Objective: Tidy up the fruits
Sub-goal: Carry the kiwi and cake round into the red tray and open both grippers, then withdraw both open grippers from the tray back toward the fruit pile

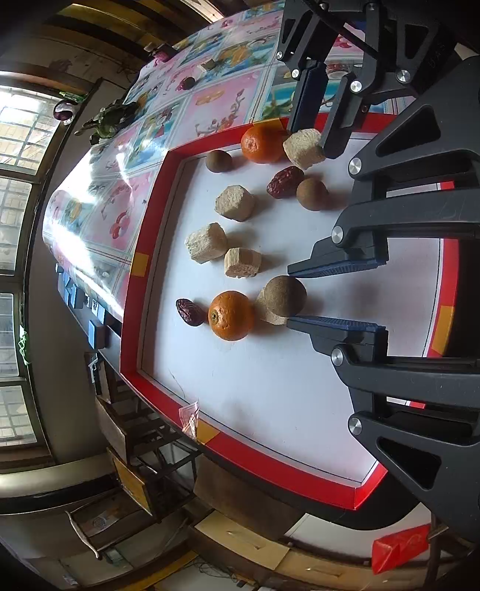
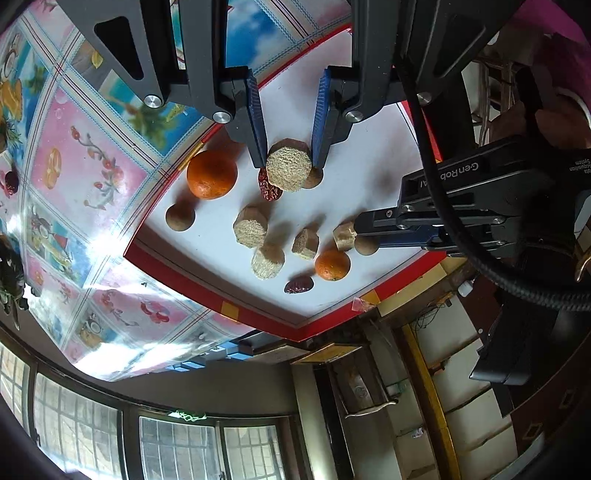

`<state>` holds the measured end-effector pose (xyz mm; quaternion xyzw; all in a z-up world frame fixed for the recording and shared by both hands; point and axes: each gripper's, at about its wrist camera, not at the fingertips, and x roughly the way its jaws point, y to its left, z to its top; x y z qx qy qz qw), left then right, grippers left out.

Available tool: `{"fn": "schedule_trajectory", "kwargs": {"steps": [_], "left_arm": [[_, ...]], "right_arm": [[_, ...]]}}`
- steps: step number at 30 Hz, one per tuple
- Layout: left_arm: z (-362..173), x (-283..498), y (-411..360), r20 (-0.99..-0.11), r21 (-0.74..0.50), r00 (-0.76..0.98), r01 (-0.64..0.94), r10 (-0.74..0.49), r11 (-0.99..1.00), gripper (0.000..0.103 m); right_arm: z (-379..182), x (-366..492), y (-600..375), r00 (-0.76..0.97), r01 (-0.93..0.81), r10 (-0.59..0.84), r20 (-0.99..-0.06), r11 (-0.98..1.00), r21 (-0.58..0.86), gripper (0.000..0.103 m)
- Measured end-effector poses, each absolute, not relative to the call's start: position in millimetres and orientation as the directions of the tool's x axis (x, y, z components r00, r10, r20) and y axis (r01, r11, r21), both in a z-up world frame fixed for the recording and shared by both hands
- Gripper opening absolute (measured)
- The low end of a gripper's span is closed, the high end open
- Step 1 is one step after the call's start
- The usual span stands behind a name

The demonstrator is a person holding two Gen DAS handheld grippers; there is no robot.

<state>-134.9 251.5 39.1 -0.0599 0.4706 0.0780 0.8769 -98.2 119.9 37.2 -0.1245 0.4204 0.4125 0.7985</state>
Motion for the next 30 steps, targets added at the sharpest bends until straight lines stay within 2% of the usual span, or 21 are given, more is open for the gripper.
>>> {"fn": "schedule_trajectory", "kwargs": {"steps": [12,13,15,17,18,30], "left_arm": [[28,-124,245,-0.846,0.013,0.512,-0.255,0.147,0.967,0.020],[26,-123,245,-0.850,0.014,0.505,-0.259,0.148,0.966,0.021],[24,-123,244,-0.855,0.015,0.496,-0.264,0.149,0.964,0.031],[26,-124,244,-0.849,0.020,0.504,-0.273,0.161,0.962,0.053],[28,-126,244,-0.844,0.022,0.510,-0.277,0.166,0.961,0.056],[51,-122,230,-0.805,0.053,0.555,-0.285,0.210,0.957,0.057]], "right_arm": [[17,-101,134,0.308,-0.778,0.516,-0.799,0.620,0.100,0.023],[17,-101,133,0.307,-0.778,0.521,-0.797,0.619,0.105,0.026],[19,-100,130,0.307,-0.774,0.535,-0.787,0.622,0.121,0.033],[22,-100,127,0.302,-0.773,0.555,-0.775,0.618,0.142,0.034],[23,-100,126,0.304,-0.772,0.557,-0.773,0.619,0.143,0.034],[40,-100,103,0.349,-0.747,0.572,-0.742,0.648,0.148,0.035]]}}
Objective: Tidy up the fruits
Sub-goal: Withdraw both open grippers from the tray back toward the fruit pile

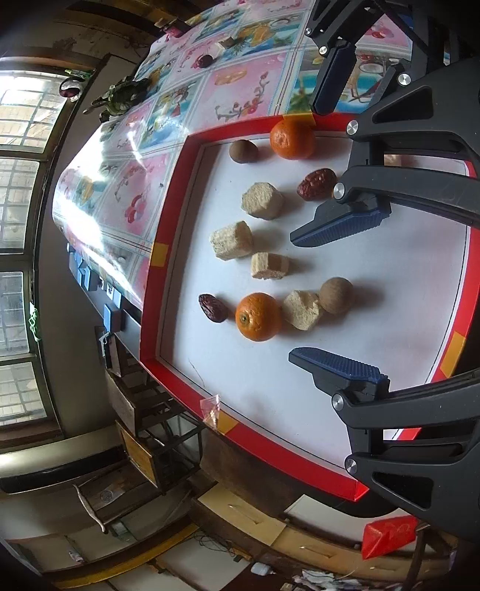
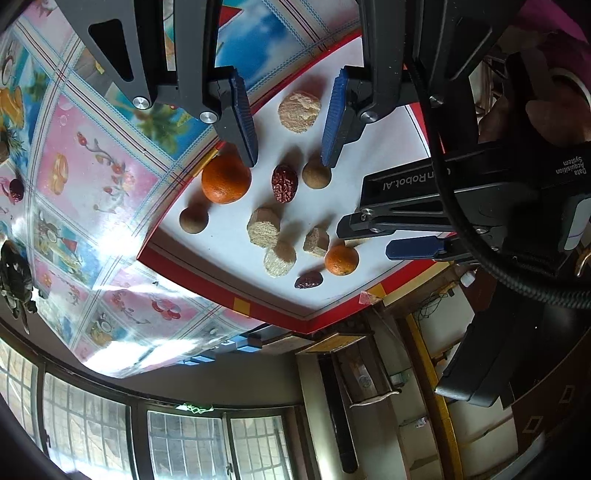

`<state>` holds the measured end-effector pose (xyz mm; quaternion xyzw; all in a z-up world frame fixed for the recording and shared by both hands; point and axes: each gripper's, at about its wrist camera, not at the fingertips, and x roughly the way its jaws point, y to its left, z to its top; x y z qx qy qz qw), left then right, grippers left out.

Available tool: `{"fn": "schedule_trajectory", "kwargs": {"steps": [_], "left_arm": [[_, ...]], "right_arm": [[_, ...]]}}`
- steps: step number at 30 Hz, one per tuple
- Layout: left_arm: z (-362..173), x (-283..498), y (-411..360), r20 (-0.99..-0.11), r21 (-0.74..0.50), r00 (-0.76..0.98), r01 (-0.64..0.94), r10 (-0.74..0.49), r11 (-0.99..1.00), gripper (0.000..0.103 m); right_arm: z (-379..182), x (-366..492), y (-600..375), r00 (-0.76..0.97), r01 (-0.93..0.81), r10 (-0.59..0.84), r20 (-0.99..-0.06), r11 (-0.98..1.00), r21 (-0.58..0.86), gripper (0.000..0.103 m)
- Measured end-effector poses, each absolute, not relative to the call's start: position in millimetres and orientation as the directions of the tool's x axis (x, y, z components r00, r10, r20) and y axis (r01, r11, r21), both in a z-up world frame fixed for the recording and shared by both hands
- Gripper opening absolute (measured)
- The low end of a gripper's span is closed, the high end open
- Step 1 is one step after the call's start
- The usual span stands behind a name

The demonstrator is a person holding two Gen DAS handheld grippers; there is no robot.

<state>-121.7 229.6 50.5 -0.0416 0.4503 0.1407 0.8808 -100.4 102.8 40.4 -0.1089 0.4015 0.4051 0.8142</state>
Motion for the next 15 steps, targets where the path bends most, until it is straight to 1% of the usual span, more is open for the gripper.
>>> {"fn": "schedule_trajectory", "kwargs": {"steps": [8,10,15], "left_arm": [[64,-99,190,-0.789,0.042,0.593,-0.206,0.159,0.978,0.057],[64,-90,178,-0.791,0.056,0.591,-0.183,0.156,0.981,0.057],[64,-70,151,-0.801,0.030,0.589,-0.133,0.103,0.991,0.057]], "right_arm": [[58,-85,64,0.432,-0.688,0.536,-0.726,0.716,0.119,0.036],[59,-81,51,0.448,-0.667,0.523,-0.725,0.736,0.119,0.037],[57,-70,20,0.483,-0.604,0.476,-0.734,0.789,0.115,0.039]]}}
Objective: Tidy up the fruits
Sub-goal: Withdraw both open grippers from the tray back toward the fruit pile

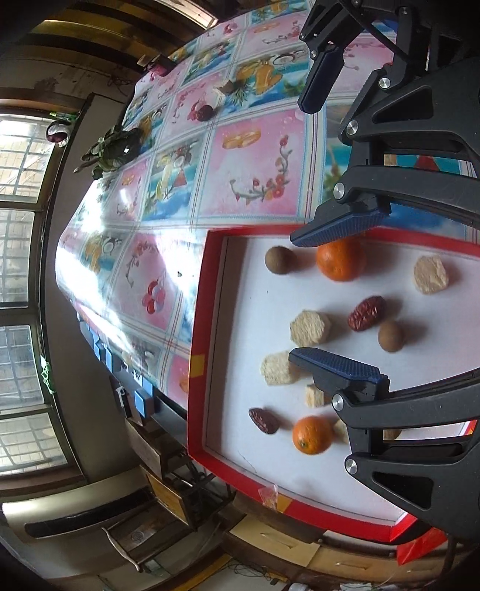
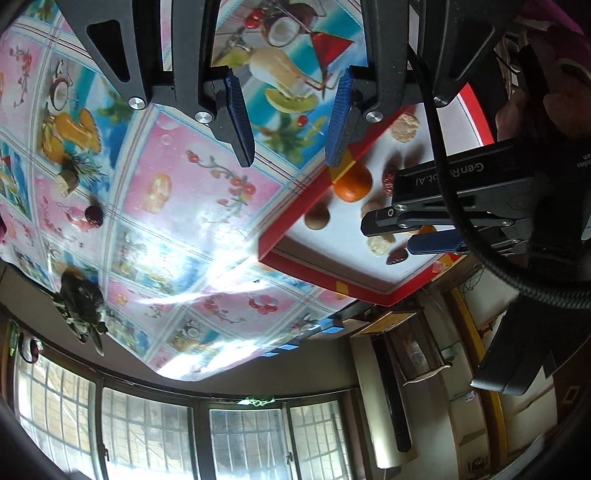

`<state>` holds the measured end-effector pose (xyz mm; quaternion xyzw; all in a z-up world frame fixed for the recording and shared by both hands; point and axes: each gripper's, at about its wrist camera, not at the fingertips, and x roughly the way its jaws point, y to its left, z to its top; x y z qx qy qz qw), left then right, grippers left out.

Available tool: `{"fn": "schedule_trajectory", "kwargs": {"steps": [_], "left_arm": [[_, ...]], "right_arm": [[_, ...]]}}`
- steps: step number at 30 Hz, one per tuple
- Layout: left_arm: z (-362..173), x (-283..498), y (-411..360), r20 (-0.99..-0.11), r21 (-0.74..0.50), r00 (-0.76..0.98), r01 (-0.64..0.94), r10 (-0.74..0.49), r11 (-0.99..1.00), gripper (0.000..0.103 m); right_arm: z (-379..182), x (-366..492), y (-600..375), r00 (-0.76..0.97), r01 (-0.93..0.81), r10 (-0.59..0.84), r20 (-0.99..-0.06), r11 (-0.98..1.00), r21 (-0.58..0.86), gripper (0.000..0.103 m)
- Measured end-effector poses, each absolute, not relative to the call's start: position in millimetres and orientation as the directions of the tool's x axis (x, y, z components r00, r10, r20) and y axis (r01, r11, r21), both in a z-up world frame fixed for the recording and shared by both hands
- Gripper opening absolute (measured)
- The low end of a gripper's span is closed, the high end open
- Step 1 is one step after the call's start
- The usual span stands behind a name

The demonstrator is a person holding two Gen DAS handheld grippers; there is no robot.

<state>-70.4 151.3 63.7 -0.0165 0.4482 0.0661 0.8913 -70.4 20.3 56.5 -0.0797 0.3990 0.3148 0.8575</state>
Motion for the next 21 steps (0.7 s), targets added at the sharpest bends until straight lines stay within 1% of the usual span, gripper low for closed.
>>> {"fn": "schedule_trajectory", "kwargs": {"steps": [9,13,21], "left_arm": [[62,-42,102,-0.818,0.035,0.573,-0.037,0.050,0.999,0.057],[60,-30,83,-0.829,0.018,0.559,-0.001,0.015,1.000,0.057],[55,-5,49,-0.849,0.004,0.527,0.055,-0.025,0.998,0.057]], "right_arm": [[48,-44,-45,0.535,-0.478,0.394,-0.747,0.871,0.117,0.040],[42,-30,-77,0.551,-0.414,0.346,-0.759,0.903,0.112,0.043],[30,4,-124,0.565,-0.316,0.263,-0.782,0.945,0.090,0.044]]}}
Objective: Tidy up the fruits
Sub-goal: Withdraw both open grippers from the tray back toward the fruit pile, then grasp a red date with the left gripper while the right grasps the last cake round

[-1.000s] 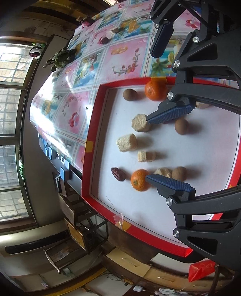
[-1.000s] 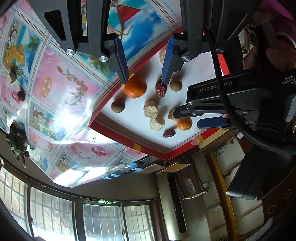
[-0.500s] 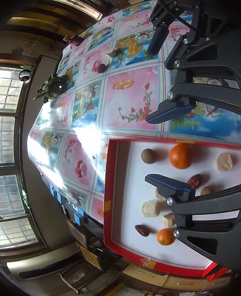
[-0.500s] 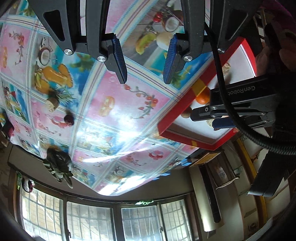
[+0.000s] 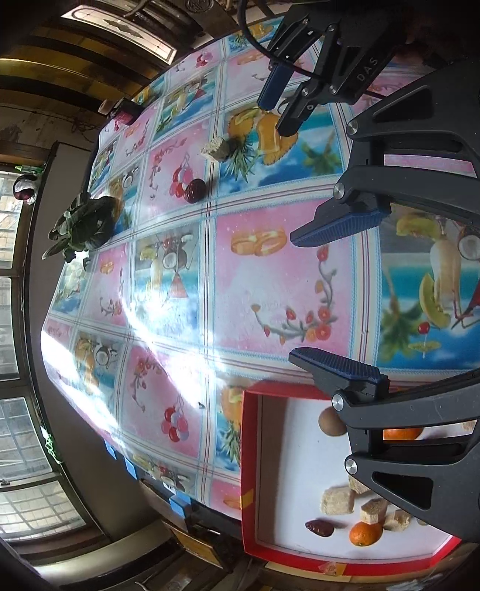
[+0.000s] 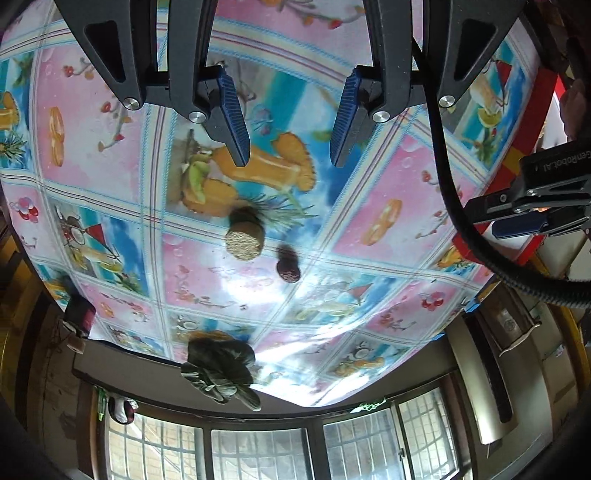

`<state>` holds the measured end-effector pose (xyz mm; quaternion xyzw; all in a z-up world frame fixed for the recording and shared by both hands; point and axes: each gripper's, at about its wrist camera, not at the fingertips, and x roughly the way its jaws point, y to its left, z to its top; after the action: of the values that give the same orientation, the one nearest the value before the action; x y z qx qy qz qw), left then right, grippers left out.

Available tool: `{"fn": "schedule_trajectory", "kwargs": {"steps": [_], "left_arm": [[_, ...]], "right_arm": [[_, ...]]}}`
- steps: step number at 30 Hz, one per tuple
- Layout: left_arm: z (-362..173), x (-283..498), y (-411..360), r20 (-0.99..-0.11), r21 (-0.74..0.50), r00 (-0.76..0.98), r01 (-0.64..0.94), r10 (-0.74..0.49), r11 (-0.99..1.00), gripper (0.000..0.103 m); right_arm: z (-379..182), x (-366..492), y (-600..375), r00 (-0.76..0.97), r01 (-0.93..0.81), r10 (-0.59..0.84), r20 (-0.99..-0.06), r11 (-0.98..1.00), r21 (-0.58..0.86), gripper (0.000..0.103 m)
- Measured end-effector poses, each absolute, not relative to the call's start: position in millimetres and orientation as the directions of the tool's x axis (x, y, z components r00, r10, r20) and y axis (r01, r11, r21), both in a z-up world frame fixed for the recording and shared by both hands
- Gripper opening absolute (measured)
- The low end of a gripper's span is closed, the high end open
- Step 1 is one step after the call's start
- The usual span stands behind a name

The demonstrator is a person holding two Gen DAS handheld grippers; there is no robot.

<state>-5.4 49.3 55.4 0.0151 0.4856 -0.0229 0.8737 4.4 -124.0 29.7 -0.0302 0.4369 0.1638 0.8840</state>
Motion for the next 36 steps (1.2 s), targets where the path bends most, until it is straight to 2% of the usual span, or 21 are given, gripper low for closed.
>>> {"fn": "schedule_trajectory", "kwargs": {"steps": [11,12,14,17,21,27,36], "left_arm": [[54,35,25,-0.868,-0.044,0.491,0.070,-0.073,0.997,0.057],[53,39,24,-0.870,-0.052,0.486,0.069,-0.079,0.996,0.057],[53,47,20,-0.871,-0.060,0.484,0.064,-0.084,0.996,0.057],[50,63,12,-0.875,-0.075,0.475,0.054,-0.092,0.996,0.057],[49,84,-2,-0.875,-0.100,0.473,0.038,-0.105,0.994,0.057],[36,114,-21,-0.891,-0.133,0.436,0.004,-0.122,0.991,0.057],[19,131,-39,-0.906,-0.112,0.410,0.016,-0.108,0.994,0.057]], "right_arm": [[17,73,-128,0.570,-0.303,0.242,-0.785,0.950,0.072,0.044],[16,77,-128,0.570,-0.307,0.247,-0.784,0.949,0.076,0.043],[13,81,-126,0.583,-0.311,0.229,-0.779,0.949,0.046,0.028],[15,79,-133,0.562,-0.307,0.255,-0.787,0.948,0.088,0.028],[16,62,-147,0.562,-0.290,0.215,-0.799,0.955,0.052,0.028],[17,49,-172,0.561,-0.258,0.232,-0.795,0.961,0.099,0.028],[16,50,-175,0.553,-0.277,0.281,-0.785,0.950,0.145,0.029]]}}
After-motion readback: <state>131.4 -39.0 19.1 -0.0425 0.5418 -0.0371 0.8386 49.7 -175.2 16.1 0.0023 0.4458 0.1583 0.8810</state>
